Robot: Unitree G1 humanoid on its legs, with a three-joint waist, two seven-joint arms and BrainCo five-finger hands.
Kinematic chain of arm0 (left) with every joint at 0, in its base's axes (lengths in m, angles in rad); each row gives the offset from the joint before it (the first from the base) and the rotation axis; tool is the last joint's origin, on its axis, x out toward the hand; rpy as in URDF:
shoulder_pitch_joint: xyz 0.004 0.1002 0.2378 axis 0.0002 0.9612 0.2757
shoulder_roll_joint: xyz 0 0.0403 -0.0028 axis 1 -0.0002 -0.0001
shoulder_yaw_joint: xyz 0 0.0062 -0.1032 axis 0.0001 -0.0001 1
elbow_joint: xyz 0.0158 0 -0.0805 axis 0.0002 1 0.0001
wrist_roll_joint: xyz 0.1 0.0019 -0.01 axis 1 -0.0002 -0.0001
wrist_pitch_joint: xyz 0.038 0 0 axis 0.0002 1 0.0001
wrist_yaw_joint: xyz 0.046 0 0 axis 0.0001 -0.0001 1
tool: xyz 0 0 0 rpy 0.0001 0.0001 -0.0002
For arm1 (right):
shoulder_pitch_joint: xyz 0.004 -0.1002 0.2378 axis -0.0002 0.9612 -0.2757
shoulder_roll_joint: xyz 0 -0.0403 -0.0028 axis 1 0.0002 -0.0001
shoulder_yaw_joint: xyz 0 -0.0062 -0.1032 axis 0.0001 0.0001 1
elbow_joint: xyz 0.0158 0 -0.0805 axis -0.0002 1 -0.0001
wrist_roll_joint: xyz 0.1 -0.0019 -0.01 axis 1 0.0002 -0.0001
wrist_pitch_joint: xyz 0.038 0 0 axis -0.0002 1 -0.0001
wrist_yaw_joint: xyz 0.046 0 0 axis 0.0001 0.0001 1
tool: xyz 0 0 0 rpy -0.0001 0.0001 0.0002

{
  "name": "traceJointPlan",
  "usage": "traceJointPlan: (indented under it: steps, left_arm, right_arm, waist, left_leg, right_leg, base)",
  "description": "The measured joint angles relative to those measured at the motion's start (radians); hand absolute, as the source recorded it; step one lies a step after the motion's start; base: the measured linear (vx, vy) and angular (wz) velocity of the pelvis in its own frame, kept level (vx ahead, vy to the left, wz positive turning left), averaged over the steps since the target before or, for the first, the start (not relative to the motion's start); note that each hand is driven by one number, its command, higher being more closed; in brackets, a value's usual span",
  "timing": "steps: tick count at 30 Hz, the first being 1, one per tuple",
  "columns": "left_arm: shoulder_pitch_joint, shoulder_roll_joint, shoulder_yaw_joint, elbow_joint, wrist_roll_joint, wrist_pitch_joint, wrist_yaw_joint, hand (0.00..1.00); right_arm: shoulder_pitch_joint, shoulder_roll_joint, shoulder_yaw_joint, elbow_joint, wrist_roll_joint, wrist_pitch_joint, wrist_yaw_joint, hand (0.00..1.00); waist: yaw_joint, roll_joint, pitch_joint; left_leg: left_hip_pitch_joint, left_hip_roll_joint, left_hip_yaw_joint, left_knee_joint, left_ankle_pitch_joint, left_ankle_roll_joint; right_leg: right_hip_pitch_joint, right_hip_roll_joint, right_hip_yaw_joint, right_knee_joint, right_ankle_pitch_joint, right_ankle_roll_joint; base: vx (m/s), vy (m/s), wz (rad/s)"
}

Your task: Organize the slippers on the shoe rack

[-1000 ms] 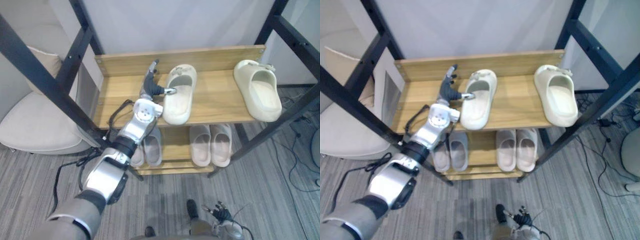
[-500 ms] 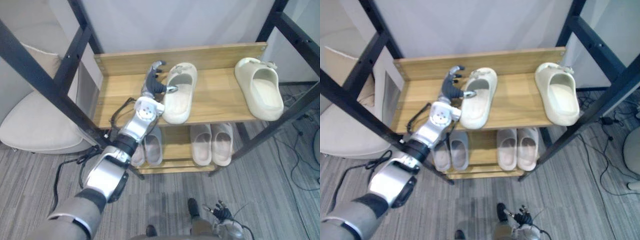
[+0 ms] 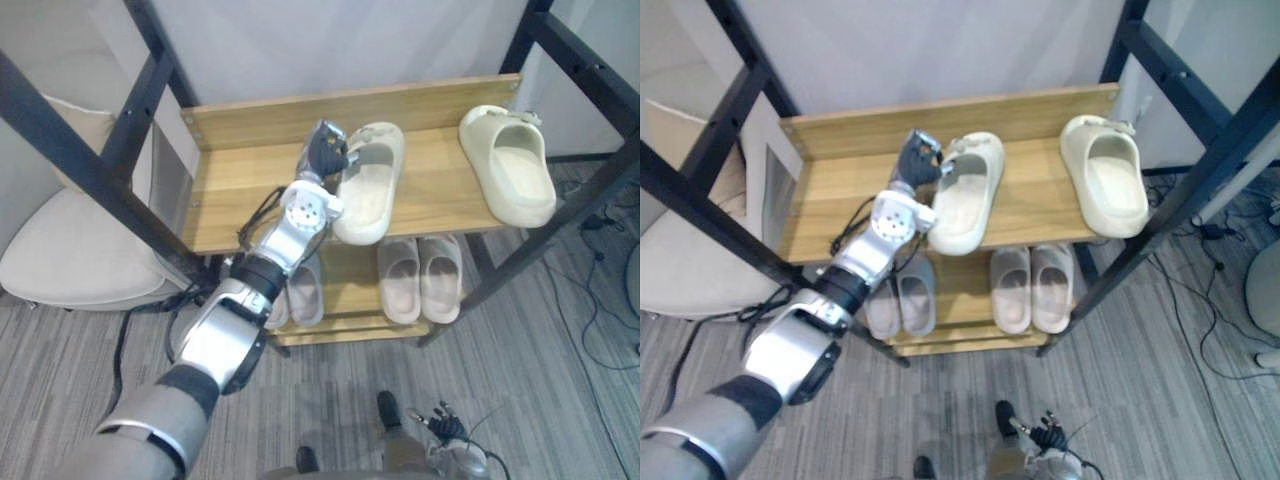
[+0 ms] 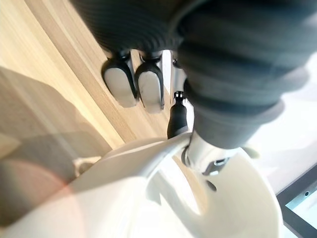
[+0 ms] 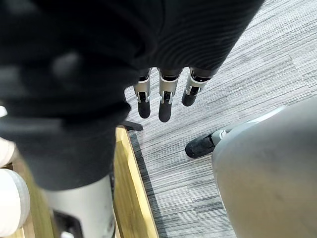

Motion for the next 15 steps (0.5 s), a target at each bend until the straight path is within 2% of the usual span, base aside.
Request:
traceJointPlan:
  steps: [9, 15]
  left_arm:
    - [0.000, -0.006, 0.001, 0.000, -0.001, 0.004, 0.002, 1.00]
    - [0.000, -0.047, -0.004, -0.001, -0.002, 0.008, 0.016, 1.00]
  right_arm:
    - [-0.002, -0.001, 0.005, 0.002, 0.001, 0.003, 0.000, 0.00]
    - [-0.005, -0.001, 0.012, 0.008, 0.001, 0.002, 0.000, 0.00]
  waist:
    - [-0.001, 0.001, 0.000]
    - [-0.001, 0.002, 0.000]
  left_leg:
    - [0.005, 0.002, -0.010, -0.009, 0.001, -0.001]
    - [-0.003, -0.009, -0.019, -0.006, 0.006, 0.007]
  right_leg:
    - [0.005, 0.001, -0.021, 0.000, 0.000, -0.001]
    - [0.003, -0.015, -0.017, 0.008, 0.002, 0.003]
  base:
    - [0.01, -0.019, 0.03]
    - [0.00, -0.008, 0.05]
